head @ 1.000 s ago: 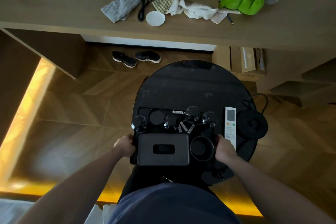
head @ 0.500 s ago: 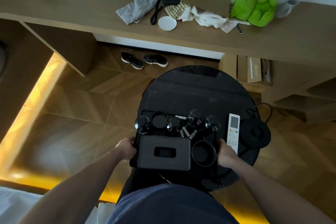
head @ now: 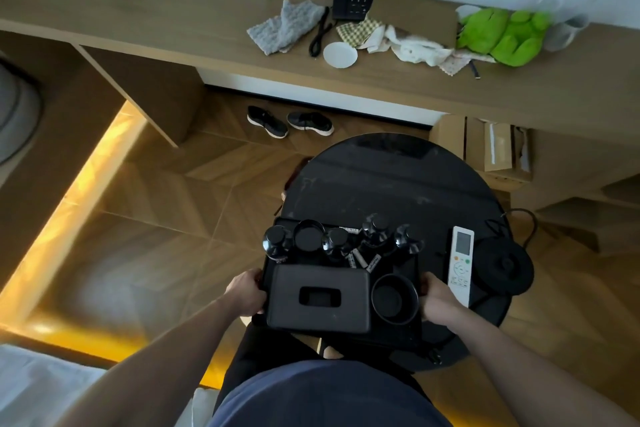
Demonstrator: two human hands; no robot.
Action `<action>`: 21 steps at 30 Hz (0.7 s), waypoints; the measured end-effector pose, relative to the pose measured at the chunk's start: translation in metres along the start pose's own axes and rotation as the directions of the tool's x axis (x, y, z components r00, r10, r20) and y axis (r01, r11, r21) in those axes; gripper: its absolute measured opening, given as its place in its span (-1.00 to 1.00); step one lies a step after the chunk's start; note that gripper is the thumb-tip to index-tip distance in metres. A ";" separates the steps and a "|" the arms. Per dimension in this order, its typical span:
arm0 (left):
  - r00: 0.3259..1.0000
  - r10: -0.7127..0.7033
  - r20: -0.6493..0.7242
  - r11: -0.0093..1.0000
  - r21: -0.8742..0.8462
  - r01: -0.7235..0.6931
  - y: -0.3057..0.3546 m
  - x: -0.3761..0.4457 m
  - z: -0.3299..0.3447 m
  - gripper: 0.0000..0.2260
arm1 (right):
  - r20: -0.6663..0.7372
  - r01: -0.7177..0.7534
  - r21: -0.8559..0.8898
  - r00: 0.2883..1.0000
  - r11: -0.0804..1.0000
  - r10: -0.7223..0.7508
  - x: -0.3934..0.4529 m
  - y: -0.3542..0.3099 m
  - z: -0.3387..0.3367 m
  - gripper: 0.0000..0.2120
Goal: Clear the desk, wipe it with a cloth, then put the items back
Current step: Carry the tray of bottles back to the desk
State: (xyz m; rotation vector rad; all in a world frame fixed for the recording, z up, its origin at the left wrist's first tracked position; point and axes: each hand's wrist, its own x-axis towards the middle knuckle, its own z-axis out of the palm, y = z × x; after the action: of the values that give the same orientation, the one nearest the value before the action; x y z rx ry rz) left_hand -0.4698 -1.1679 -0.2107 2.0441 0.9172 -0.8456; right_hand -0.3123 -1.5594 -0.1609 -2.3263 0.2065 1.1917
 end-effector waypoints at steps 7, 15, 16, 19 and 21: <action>0.998 0.009 -0.067 1.000 -0.012 -0.010 -0.018 -0.004 -0.034 -0.78 | -0.013 0.012 -0.010 1.000 1.000 -0.012 0.000 -0.045 0.020 -0.64; 0.993 0.018 -0.119 0.999 0.032 -0.015 -0.057 -0.008 -0.104 -0.86 | -0.021 0.059 -0.033 0.998 0.998 -0.060 -0.010 -0.127 0.055 -0.70; 0.992 0.020 -0.121 1.000 0.025 -0.017 -0.063 -0.007 -0.116 -0.85 | -0.021 0.069 -0.025 0.997 0.997 -0.070 -0.011 -0.139 0.061 -0.68; 0.989 0.029 -0.146 1.000 0.008 -0.028 -0.084 -0.003 -0.152 -0.80 | -0.023 0.098 -0.001 0.995 0.995 -0.098 -0.014 -0.176 0.080 -0.64; 0.984 0.041 -0.171 0.999 0.019 -0.038 -0.098 -0.002 -0.176 -0.78 | -0.026 0.108 -0.008 0.994 0.994 -0.109 -0.015 -0.200 0.095 -0.66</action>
State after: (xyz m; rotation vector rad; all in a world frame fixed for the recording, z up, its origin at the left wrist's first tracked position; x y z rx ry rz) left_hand -0.5035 -0.9781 -0.1522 2.1677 0.9614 -0.6649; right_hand -0.3181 -1.3408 -0.1202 -2.3278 0.0843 1.1111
